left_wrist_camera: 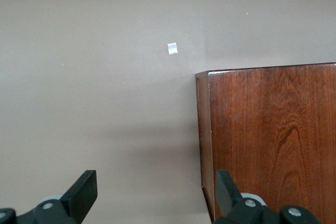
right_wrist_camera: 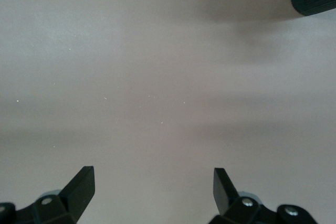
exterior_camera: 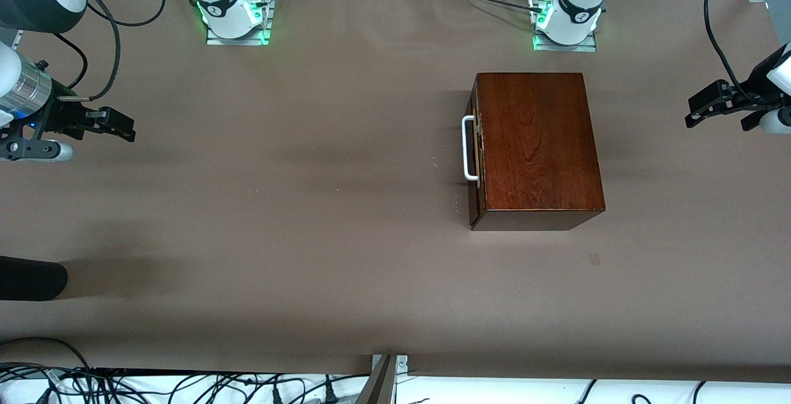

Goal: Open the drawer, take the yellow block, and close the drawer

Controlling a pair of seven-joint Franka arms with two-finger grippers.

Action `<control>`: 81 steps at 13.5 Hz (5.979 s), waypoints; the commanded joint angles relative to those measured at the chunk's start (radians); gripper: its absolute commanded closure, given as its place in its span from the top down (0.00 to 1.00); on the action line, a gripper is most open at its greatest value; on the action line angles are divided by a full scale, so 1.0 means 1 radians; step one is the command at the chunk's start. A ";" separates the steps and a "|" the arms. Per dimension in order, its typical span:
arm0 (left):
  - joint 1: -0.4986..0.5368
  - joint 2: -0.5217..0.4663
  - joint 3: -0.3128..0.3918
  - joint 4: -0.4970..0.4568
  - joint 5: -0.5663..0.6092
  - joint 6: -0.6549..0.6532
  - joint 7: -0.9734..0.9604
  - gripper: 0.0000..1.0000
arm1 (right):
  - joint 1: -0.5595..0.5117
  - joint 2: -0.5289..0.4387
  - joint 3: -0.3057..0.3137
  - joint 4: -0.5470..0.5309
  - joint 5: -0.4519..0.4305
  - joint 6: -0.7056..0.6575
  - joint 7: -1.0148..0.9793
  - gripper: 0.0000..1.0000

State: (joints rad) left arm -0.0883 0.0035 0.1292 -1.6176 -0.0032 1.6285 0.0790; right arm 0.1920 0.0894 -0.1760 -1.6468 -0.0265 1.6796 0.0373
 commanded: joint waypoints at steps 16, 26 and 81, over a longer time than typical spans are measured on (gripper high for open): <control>-0.007 0.026 -0.016 0.050 0.006 -0.058 -0.064 1.00 | -0.017 0.003 -0.010 0.019 0.014 0.002 0.013 1.00; -0.010 0.024 -0.016 0.050 0.009 -0.058 -0.036 1.00 | -0.020 0.003 -0.010 0.018 0.016 0.008 0.015 1.00; -0.537 0.683 -0.395 0.168 0.362 0.197 -1.038 1.00 | -0.014 0.027 -0.005 0.041 0.017 0.019 -0.002 1.00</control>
State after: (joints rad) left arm -0.5781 0.6294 -0.2639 -1.5361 0.3543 1.8227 -0.9106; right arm 0.1813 0.1052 -0.1837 -1.6231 -0.0252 1.7034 0.0415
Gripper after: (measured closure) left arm 0.000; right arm 0.000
